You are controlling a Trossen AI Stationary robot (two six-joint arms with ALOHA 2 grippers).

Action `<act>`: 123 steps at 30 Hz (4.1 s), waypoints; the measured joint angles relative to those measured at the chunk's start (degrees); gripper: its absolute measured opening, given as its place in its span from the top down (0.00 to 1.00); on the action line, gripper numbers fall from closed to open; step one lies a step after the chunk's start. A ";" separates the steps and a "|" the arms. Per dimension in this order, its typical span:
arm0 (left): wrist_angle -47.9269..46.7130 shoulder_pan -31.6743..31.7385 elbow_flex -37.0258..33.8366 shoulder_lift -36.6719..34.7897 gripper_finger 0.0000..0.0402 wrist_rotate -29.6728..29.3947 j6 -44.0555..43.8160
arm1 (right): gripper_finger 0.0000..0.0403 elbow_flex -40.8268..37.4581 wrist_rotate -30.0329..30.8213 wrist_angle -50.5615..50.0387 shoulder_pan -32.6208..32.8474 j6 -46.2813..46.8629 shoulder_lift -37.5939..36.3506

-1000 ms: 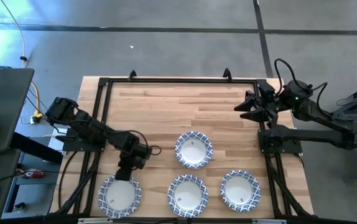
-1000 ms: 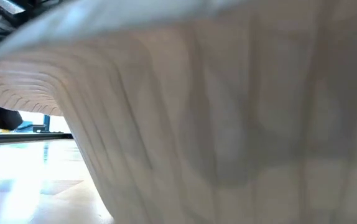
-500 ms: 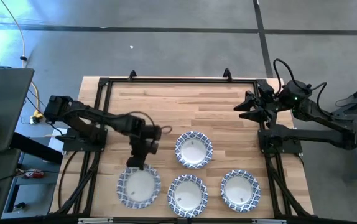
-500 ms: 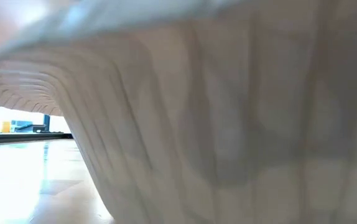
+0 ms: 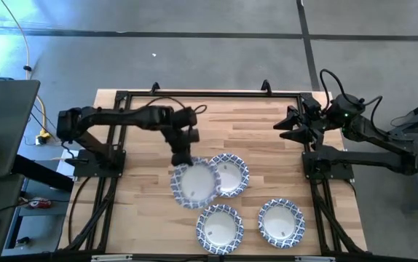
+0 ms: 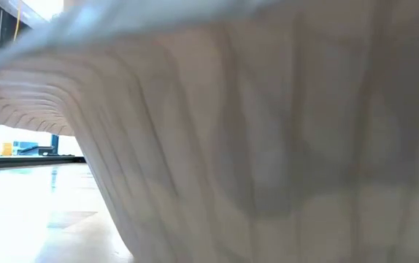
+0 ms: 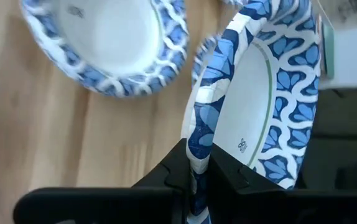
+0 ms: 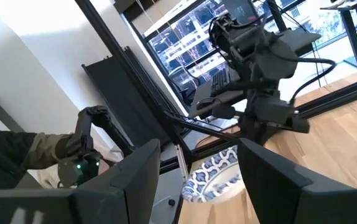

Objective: Nest bowls inside each other
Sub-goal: Stack the white patterned bowl on top of the other white patterned bowls

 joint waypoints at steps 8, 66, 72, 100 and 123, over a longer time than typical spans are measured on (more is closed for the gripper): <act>-0.27 1.54 7.43 7.48 0.91 1.28 -1.93 | 0.49 0.01 0.61 -0.28 -0.09 -0.67 0.07; -12.19 -0.21 21.72 27.57 0.55 -2.94 16.14 | 0.49 -0.01 0.17 -7.02 -0.09 -3.25 0.27; -11.60 -0.94 21.74 28.38 0.55 -1.35 15.30 | 0.49 -0.01 0.30 -7.02 -0.07 -3.25 0.27; -12.23 -0.32 21.76 32.59 0.98 6.13 14.63 | 0.49 0.01 0.37 -7.90 -0.09 -4.32 0.29; -13.92 5.58 33.57 32.53 0.98 -1.08 1.43 | 0.49 0.00 1.46 -8.37 -0.09 -6.22 0.39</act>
